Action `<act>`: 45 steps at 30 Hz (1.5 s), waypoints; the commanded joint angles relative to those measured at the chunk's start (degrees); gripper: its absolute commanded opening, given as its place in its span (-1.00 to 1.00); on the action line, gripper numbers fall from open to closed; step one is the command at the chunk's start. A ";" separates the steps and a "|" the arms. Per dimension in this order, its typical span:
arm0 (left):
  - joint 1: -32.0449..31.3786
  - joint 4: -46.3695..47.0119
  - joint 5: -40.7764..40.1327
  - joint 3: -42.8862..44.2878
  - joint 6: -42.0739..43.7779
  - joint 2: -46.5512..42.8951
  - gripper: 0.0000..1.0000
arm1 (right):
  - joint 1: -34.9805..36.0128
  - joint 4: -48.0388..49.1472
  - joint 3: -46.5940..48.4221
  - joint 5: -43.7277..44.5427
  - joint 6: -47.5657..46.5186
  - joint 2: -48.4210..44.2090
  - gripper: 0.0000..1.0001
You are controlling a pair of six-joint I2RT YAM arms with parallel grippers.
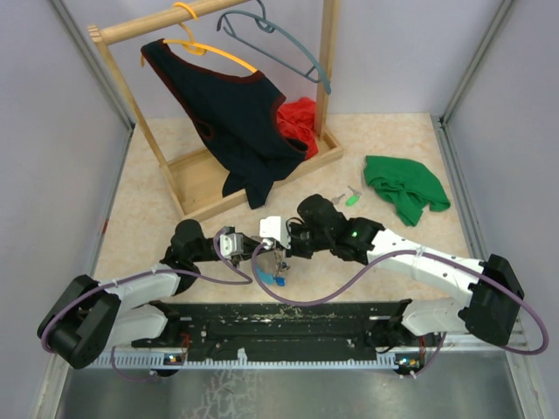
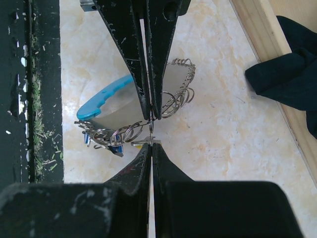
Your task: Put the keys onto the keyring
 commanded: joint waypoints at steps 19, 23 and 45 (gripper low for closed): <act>0.19 1.93 2.08 0.02 0.77 -0.56 -1.00 | 0.83 1.69 4.67 -1.14 0.87 0.52 -1.00; 0.18 1.96 2.64 0.10 0.77 -0.50 -1.00 | 0.81 1.55 4.88 -1.41 0.92 0.98 -1.00; 0.12 1.27 2.29 0.79 -0.46 -0.70 -1.00 | 0.86 0.38 7.45 -5.33 2.11 3.38 -1.00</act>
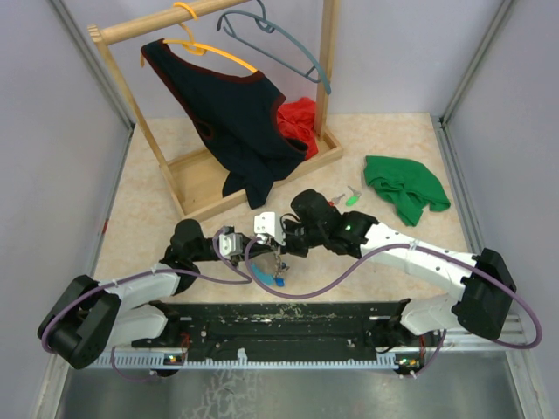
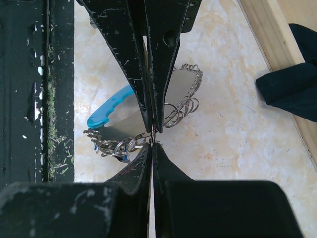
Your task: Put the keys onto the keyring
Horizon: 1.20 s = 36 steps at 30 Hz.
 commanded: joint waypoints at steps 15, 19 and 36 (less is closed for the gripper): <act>-0.14 -3.47 -0.52 3.49 -2.07 -0.48 -1.00 | 1.61 2.15 2.62 -0.15 -1.51 -0.30 -1.00; -0.14 -3.83 -3.13 3.76 -3.67 -0.55 -1.00 | 2.32 1.54 2.23 1.22 -2.36 -0.58 -1.00; -0.05 -5.48 -7.28 4.51 -6.01 -1.04 -1.00 | 3.33 1.52 -0.66 5.34 -4.55 -2.32 -1.00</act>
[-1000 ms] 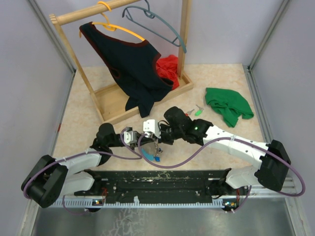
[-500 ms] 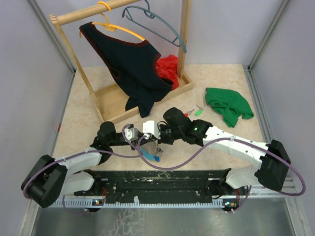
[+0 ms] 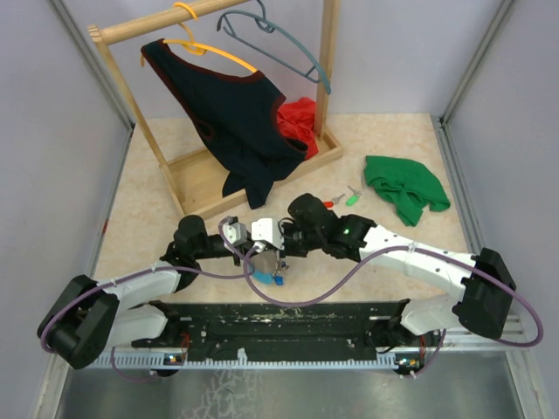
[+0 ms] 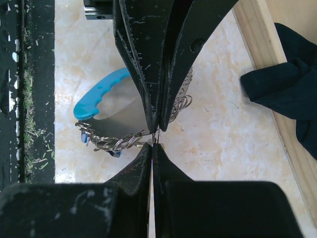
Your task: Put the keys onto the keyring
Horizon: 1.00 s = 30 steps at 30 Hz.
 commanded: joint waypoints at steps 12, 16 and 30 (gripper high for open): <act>0.14 2.44 -5.22 1.18 -3.27 -2.16 -1.00 | 1.38 3.83 -3.70 0.50 -0.88 -3.05 -1.00; 0.23 3.54 -5.15 1.03 -4.11 -2.18 -1.00 | 1.37 5.72 -4.78 0.03 -1.01 -2.85 -1.00; 0.67 14.29 -9.98 -3.00 -9.90 -3.14 -1.00 | 1.37 14.46 -9.97 -0.74 1.31 -3.41 -1.00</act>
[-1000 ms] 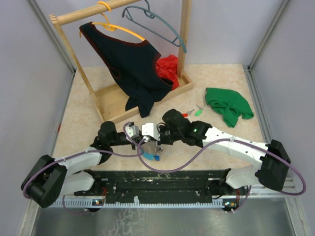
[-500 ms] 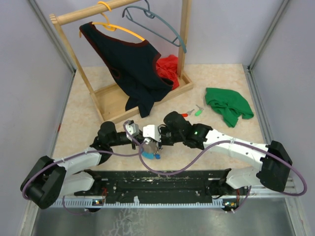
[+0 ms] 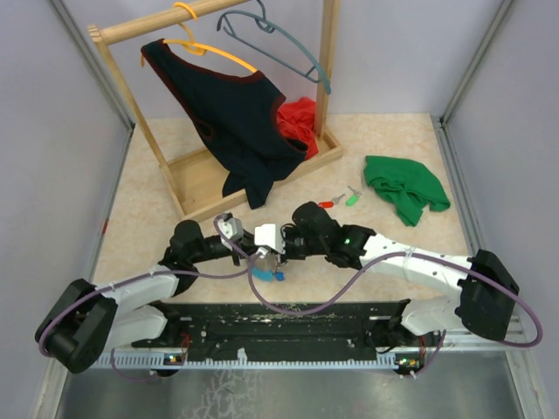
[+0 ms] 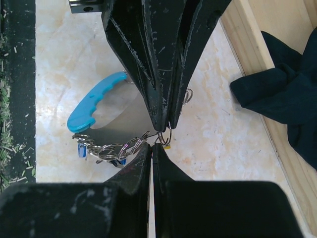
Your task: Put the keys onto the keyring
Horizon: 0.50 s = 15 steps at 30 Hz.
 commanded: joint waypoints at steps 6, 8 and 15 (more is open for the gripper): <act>0.56 17.24 -5.73 -3.21 -5.56 -0.64 -1.00 | 0.98 6.94 -4.14 -0.38 2.77 -3.98 -1.00; 0.60 17.64 -5.26 -3.33 -5.99 -0.28 -1.00 | 1.02 7.19 -4.14 0.44 2.29 -4.94 -1.00; 0.61 20.04 -4.28 -4.75 -6.64 0.10 -0.68 | 0.98 4.16 -2.21 2.72 -0.59 -8.12 -1.00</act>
